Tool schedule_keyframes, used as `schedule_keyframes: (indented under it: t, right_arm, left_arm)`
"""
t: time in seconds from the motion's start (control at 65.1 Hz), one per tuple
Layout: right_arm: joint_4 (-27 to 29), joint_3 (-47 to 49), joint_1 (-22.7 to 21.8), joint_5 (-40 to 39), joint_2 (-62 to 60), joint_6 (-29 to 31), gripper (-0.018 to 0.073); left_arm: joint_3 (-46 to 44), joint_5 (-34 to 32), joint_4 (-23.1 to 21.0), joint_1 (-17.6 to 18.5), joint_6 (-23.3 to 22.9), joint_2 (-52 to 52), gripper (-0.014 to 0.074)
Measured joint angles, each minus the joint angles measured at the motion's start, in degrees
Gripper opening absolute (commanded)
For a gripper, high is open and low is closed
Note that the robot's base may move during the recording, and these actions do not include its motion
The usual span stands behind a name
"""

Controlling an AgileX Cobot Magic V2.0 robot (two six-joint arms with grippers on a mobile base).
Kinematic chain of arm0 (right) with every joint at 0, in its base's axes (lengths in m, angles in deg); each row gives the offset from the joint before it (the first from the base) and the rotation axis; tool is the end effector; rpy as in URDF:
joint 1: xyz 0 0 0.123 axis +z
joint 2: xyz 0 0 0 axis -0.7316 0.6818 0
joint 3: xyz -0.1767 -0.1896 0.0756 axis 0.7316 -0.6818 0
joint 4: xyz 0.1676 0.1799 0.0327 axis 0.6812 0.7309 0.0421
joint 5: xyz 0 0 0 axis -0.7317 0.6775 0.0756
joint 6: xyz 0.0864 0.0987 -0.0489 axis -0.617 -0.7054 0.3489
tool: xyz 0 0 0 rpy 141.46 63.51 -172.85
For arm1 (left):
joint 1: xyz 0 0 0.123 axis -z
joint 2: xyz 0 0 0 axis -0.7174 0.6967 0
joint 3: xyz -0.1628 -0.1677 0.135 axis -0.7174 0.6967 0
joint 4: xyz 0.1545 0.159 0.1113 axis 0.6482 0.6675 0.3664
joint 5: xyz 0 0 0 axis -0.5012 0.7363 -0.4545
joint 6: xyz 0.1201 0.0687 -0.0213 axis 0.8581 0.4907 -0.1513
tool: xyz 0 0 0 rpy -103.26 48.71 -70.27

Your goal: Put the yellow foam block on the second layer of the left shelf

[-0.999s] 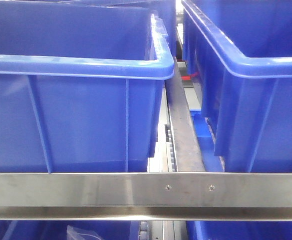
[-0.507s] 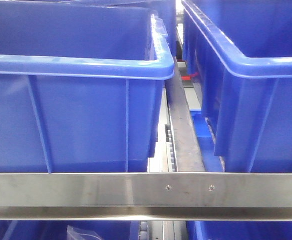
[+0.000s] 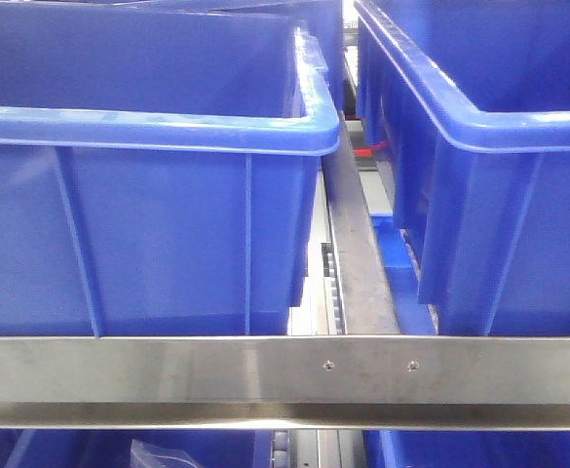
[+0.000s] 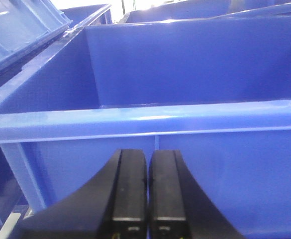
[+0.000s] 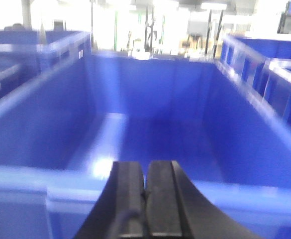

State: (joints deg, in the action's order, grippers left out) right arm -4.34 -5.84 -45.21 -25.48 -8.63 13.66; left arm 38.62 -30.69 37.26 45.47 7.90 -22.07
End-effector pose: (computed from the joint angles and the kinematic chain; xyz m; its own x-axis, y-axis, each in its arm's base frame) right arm 0.1151 0.0036 0.2224 0.1359 -0.0138 -0.9906 -0.0291 0.9994 -0.0179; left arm 0.1168 0.0019 0.2076 0.0271 0.0482 -0.9985 -0.0161 0.9987 0.0478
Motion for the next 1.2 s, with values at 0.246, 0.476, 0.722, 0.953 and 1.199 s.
schedule_keyframes:
  t: [0.246,0.476,0.722,0.953,1.199]
  right_arm:
    - [-2.2,-1.3,0.0,-2.7,0.0,-3.0,0.0057]
    - [-2.5,-1.4,0.0,-2.7,0.0,-3.2,0.0057]
    - [-2.6,-1.4,0.0,-2.7,0.0,-3.2,0.0057]
    - [-2.7,-1.4,0.0,-2.7,0.0,-3.4,0.0057]
    - [-2.7,-1.4,0.0,-2.7,0.0,-3.4,0.0057]
  left_arm:
    - [0.0,0.0,0.0,0.0,0.0,0.0,0.0136]
    - [0.0,0.0,0.0,0.0,0.0,0.0,0.0136]
    - [0.0,0.0,0.0,0.0,0.0,0.0,0.0136]
    - [0.0,0.0,0.0,0.0,0.0,0.0,0.0136]
    - [0.0,0.0,0.0,0.0,0.0,0.0,0.0136]
